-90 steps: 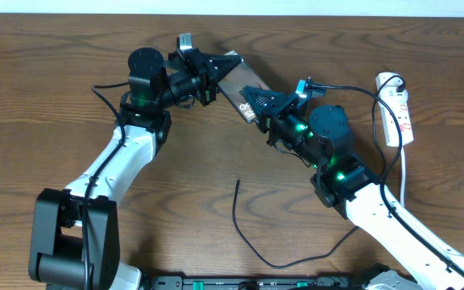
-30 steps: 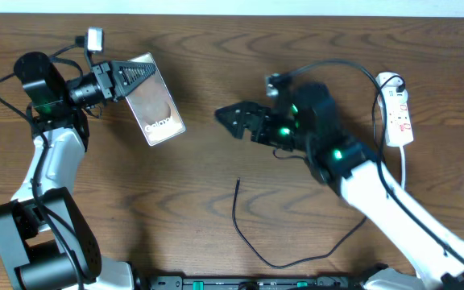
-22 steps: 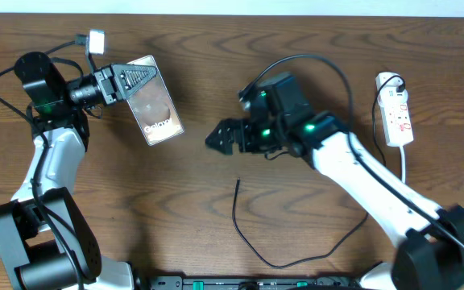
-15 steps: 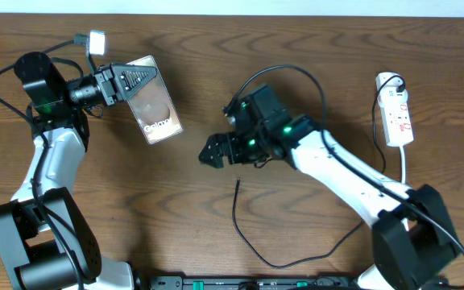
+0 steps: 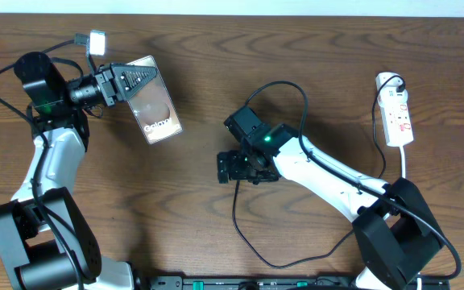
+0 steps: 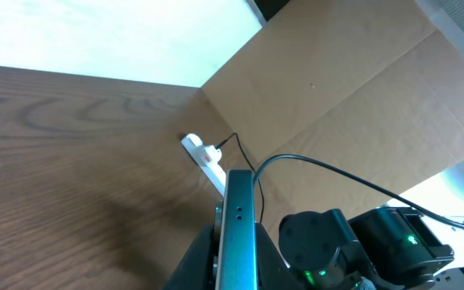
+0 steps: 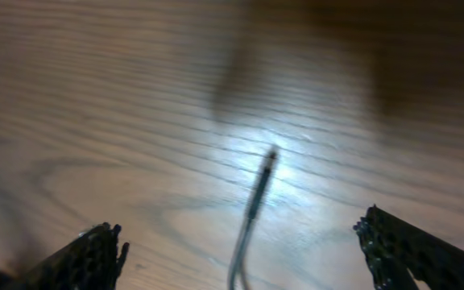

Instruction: Plug charger to phone and switch on socket

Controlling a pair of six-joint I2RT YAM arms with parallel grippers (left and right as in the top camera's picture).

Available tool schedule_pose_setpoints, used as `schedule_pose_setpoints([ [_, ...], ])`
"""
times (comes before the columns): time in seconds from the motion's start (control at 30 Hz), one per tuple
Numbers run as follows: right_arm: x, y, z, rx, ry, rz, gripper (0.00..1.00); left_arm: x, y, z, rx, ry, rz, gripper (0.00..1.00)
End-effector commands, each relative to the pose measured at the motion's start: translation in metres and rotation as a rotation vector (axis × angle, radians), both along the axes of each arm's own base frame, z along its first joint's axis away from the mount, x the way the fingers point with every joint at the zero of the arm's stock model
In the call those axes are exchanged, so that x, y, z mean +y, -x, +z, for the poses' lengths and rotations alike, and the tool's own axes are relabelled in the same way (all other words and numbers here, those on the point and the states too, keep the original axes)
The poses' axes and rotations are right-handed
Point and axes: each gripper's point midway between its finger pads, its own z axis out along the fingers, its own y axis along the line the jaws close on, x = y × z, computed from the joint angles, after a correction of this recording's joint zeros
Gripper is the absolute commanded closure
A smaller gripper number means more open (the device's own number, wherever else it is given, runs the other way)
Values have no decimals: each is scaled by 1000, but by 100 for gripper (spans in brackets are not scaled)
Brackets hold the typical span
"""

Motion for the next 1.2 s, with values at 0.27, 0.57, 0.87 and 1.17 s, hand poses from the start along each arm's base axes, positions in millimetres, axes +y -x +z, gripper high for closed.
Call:
schedule_pose_setpoints([
  [0.27,1,20,-10,17,112,-53,12,-2,5,11,-46,-13,-26,93],
  [0.57,-1,33,-14,-13,198,-88,10,-2,6,10,-43,-11,-26,92],
  [0.87,-12,30,-28,-44,234,-148,11,-2,6,7,-34,-9,-26,93],
  [1.17,-12,28,-38,-66,220,-153,14,-2,6,6,-30,-7,-26,93],
])
